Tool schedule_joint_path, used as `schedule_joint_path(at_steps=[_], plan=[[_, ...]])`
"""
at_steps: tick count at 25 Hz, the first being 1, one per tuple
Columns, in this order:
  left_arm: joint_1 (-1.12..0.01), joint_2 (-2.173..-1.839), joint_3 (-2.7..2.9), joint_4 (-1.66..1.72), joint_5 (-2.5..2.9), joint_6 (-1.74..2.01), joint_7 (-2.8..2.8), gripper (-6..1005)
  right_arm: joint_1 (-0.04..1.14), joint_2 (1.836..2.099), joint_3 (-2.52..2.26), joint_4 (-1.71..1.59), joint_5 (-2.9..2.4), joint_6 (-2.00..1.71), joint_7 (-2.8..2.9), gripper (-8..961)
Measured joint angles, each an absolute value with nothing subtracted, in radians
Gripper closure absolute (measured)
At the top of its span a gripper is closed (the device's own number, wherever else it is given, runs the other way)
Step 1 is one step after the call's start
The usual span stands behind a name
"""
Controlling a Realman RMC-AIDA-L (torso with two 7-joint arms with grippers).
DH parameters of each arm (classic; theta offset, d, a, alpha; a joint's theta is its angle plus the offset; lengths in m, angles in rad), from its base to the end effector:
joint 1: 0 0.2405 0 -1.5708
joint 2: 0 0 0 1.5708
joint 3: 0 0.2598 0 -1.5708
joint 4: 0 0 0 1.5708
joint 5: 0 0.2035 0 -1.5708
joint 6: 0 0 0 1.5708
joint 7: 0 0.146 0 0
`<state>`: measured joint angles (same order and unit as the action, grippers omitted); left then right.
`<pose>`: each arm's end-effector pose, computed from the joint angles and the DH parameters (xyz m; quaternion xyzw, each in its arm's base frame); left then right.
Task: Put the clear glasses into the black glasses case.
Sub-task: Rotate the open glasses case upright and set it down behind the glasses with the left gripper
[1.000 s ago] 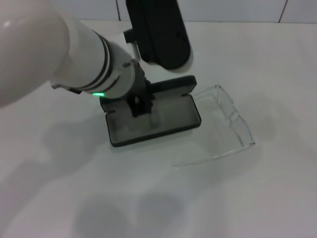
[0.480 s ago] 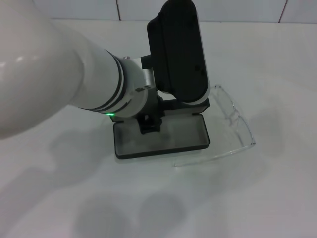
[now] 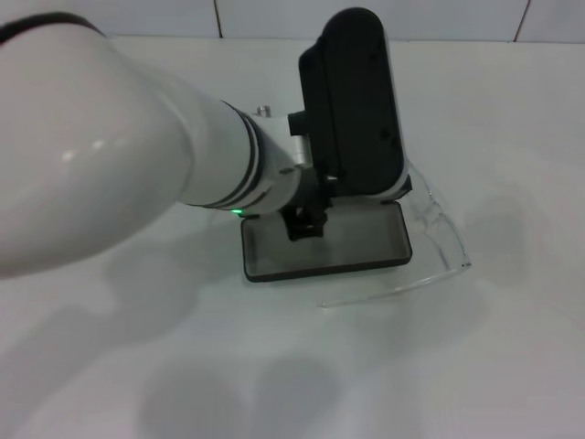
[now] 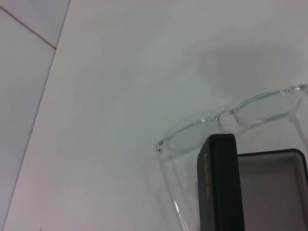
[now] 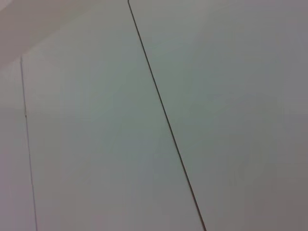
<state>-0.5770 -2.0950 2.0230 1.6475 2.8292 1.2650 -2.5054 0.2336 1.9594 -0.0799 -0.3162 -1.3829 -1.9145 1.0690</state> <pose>-0.0915 0.3129 -0.0767 -0.9478 0.0802 0.2041 0.2316 0.3489 0.2273 0.1463 -0.6382 0.1644 0.5641 0.4975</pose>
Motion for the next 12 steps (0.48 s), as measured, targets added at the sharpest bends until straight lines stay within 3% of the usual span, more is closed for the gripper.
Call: schedule_joint_path(at_steps=[12], plan=[[-0.622,-2.100,2.050,1.531,2.784,1.153,-2.496,768,0.232,1.960,-0.080,-0.310,-1.404,-1.910,1.068,84]])
